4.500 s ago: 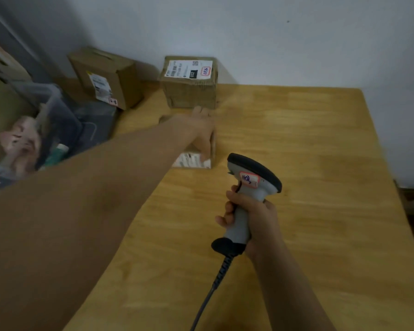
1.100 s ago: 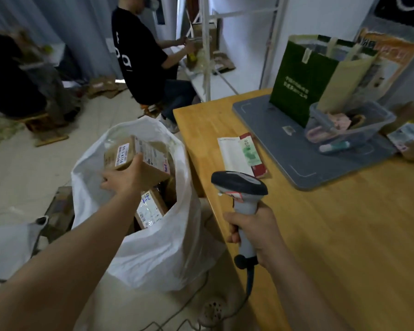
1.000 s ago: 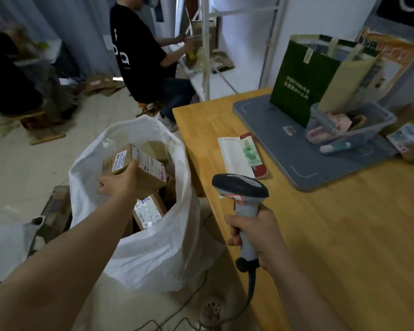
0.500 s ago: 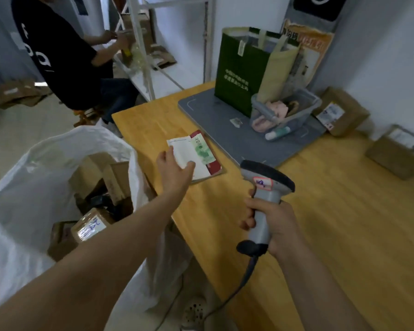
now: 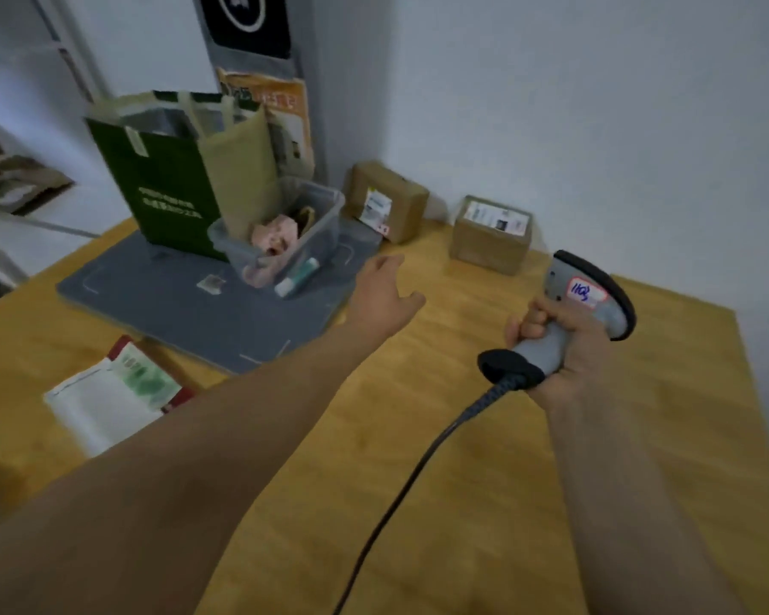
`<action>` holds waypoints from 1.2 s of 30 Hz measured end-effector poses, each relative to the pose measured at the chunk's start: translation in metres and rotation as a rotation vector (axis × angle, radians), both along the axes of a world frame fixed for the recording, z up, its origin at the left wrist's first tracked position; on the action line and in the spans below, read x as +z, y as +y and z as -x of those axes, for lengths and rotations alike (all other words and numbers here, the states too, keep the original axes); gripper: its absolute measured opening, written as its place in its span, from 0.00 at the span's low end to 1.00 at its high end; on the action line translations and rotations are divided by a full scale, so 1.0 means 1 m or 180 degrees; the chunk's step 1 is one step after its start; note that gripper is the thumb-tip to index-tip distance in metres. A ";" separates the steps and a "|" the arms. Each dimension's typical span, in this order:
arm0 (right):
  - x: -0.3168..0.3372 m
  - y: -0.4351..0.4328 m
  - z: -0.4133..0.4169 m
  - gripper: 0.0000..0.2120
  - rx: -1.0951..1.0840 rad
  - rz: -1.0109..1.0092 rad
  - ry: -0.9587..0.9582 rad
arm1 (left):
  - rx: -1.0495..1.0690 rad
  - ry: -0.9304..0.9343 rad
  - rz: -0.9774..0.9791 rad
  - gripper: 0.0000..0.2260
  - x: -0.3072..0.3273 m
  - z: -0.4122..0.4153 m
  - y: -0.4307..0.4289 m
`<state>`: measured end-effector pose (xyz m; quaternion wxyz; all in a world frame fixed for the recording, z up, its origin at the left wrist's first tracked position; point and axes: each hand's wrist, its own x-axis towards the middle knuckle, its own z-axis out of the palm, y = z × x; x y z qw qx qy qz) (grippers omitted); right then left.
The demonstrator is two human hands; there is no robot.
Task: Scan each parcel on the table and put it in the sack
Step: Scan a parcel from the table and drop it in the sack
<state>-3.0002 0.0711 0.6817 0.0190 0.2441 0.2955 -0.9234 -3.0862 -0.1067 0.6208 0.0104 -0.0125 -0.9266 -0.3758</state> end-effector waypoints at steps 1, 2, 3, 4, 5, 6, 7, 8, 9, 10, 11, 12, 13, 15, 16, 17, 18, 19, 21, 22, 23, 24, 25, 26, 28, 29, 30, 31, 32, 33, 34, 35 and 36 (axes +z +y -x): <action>-0.009 0.010 0.005 0.10 -0.0070 -0.0038 -0.0094 | -0.0113 -0.0046 0.0120 0.29 -0.003 0.014 0.014; -0.020 0.018 0.010 0.10 -0.0102 -0.0082 -0.0198 | -0.0228 -0.0069 0.0243 0.29 -0.008 0.028 0.028; -0.030 0.023 0.016 0.10 -0.0097 -0.0123 -0.0305 | -0.0331 -0.0111 0.0341 0.29 -0.014 0.042 0.043; -0.040 0.027 0.023 0.10 -0.0069 -0.0163 -0.0401 | -0.0431 -0.0150 0.0434 0.29 -0.020 0.057 0.057; -0.050 0.031 0.030 0.10 -0.0034 -0.0204 -0.0469 | -0.0531 -0.0188 0.0523 0.28 -0.026 0.072 0.072; -0.059 0.034 0.037 0.10 0.0001 -0.0256 -0.0497 | -0.0629 -0.0223 0.0611 0.27 -0.033 0.089 0.088; -0.067 0.036 0.045 0.09 0.0037 -0.0318 -0.0491 | -0.0713 -0.0257 0.0683 0.27 -0.039 0.105 0.103; -0.074 0.037 0.051 0.08 0.0079 -0.0386 -0.0476 | -0.0772 -0.0263 0.0743 0.26 -0.046 0.121 0.117; -0.079 0.039 0.058 0.06 0.0116 -0.0435 -0.0461 | -0.0822 -0.0246 0.0811 0.25 -0.053 0.137 0.132; -0.084 0.040 0.063 0.04 0.0151 -0.0482 -0.0437 | -0.0859 -0.0202 0.0910 0.24 -0.059 0.153 0.146; -0.088 0.042 0.067 0.04 0.0195 -0.0541 -0.0405 | -0.0879 -0.0147 0.1031 0.24 -0.066 0.168 0.159; -0.093 0.044 0.071 0.04 0.0245 -0.0596 -0.0378 | -0.0886 -0.0078 0.1145 0.26 -0.072 0.184 0.169; -0.099 0.045 0.075 0.05 0.0296 -0.0629 -0.0371 | -0.0895 0.0011 0.1237 0.29 -0.078 0.199 0.178; -0.109 0.049 0.082 0.05 0.0416 -0.0624 -0.0405 | -0.0914 0.0170 0.1412 0.35 -0.088 0.229 0.190; -0.115 0.051 0.086 0.06 0.0480 -0.0600 -0.0436 | -0.0951 0.0210 0.1533 0.37 -0.093 0.242 0.194; -0.120 0.053 0.089 0.06 0.0532 -0.0558 -0.0474 | -0.1029 0.0242 0.1667 0.38 -0.098 0.253 0.198; -0.125 0.054 0.091 0.07 0.0571 -0.0506 -0.0510 | -0.1123 0.0266 0.1788 0.39 -0.104 0.262 0.201; -0.129 0.056 0.093 0.07 0.0602 -0.0460 -0.0527 | -0.1199 0.0294 0.1904 0.40 -0.109 0.269 0.204; -0.135 0.058 0.095 0.08 0.0620 -0.0419 -0.0494 | -0.1257 0.0480 0.2187 0.41 -0.115 0.275 0.208; -0.137 0.059 0.095 0.08 0.0594 -0.0426 -0.0490 | -0.1249 0.0610 0.2320 0.40 -0.116 0.274 0.208; -0.138 0.060 0.094 0.07 0.0554 -0.0449 -0.0501 | -0.1223 0.0720 0.2402 0.39 -0.115 0.271 0.208; -0.139 0.060 0.093 0.07 0.0515 -0.0473 -0.0517 | -0.1194 0.0789 0.2429 0.37 -0.113 0.267 0.206; -0.138 0.061 0.091 0.07 0.0485 -0.0484 -0.0517 | -0.1163 0.0849 0.2400 0.35 -0.112 0.262 0.205; -0.137 0.061 0.090 0.06 0.0456 -0.0483 -0.0505 | -0.1133 0.0910 0.2324 0.33 -0.109 0.256 0.203; -0.135 0.062 0.086 0.07 0.0389 -0.0474 -0.0479 | -0.1098 0.1034 0.2206 0.30 -0.105 0.243 0.200; -0.135 0.062 0.084 0.10 0.0346 -0.0482 -0.0483 | -0.1105 0.1062 0.2202 0.28 -0.102 0.235 0.199; -0.135 0.062 0.081 0.13 0.0295 -0.0499 -0.0501 | -0.1110 0.1051 0.2214 0.27 -0.100 0.229 0.197; -0.133 0.063 0.079 0.15 0.0252 -0.0508 -0.0512 | -0.1083 0.1031 0.2255 0.27 -0.096 0.224 0.196; -0.131 0.063 0.077 0.13 0.0225 -0.0504 -0.0503 | -0.1052 0.1004 0.2292 0.27 -0.090 0.221 0.196; -0.128 0.063 0.076 0.10 0.0217 -0.0495 -0.0480 | -0.1030 0.0975 0.2294 0.26 -0.085 0.220 0.196; -0.126 0.064 0.074 0.07 0.0206 -0.0515 -0.0472 | -0.1046 0.0869 0.2213 0.25 -0.081 0.222 0.196; -0.125 0.064 0.072 0.06 0.0197 -0.0570 -0.0486 | -0.1144 0.0579 0.2100 0.26 -0.079 0.224 0.196; -0.125 0.065 0.071 0.06 0.0190 -0.0637 -0.0505 | -0.1362 0.0161 0.2027 0.30 -0.077 0.226 0.196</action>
